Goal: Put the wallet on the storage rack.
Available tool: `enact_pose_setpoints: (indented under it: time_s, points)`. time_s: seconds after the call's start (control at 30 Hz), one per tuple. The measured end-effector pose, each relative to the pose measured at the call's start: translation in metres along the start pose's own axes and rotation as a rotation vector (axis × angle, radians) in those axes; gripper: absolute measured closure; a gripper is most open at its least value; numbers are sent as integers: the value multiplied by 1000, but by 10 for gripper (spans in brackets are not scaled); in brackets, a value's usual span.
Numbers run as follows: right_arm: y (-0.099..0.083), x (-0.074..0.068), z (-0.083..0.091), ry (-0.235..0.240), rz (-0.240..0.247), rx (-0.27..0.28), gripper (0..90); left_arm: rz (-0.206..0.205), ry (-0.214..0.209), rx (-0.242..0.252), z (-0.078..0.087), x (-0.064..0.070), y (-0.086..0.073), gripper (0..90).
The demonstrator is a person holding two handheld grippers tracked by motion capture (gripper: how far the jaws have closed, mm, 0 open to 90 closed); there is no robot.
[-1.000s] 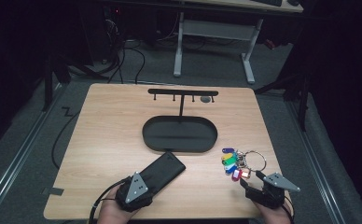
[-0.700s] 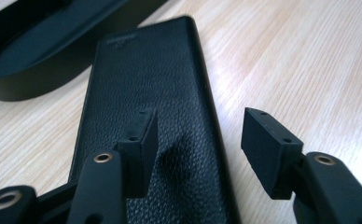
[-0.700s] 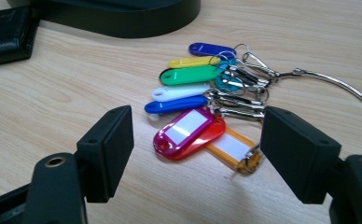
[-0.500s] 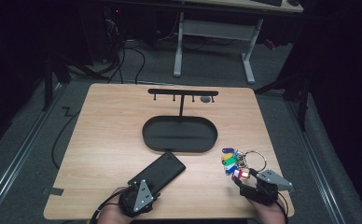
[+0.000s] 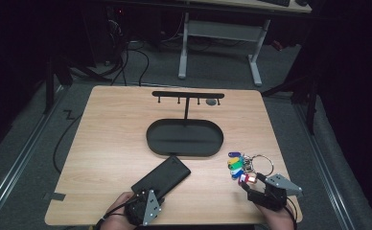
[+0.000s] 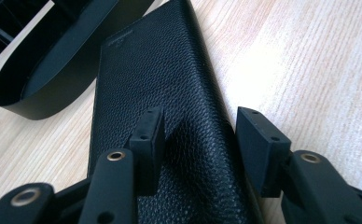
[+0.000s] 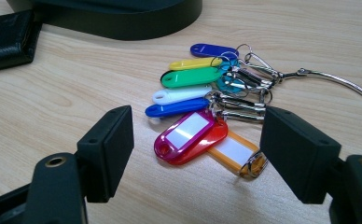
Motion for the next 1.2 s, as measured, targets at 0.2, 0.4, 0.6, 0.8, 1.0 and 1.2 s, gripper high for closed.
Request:
enact_pose_setpoints:
  time_s: [0.2,0.4,0.6,0.8,1.0,1.2]
  points:
    - [0,-1,0,4,-2,3,262,16,1,10,0,0,0,580]
    - [0,1,0,8,-13,-2,262,31,-1,12,2,-1,1,637]
    - [-1,1,0,12,-10,-2,263,53,-16,24,4,-3,1,687]
    - [-1,1,0,13,-12,-2,263,76,-14,27,7,-4,2,735]
    - [0,2,0,10,-23,-4,264,104,-12,64,14,-7,2,768]
    - [0,3,2,9,-25,0,264,154,-11,128,25,-15,1,790]
Point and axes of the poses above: each handheld gripper's, and its own axes: z roughly backward along the jaws, y roughly out of its top, x roughly to its right, the point moved 1 cm from there along -z, roughly forward along the jaws, and after that the axes turned 13 degrees about -y, right-handed, at the moved point
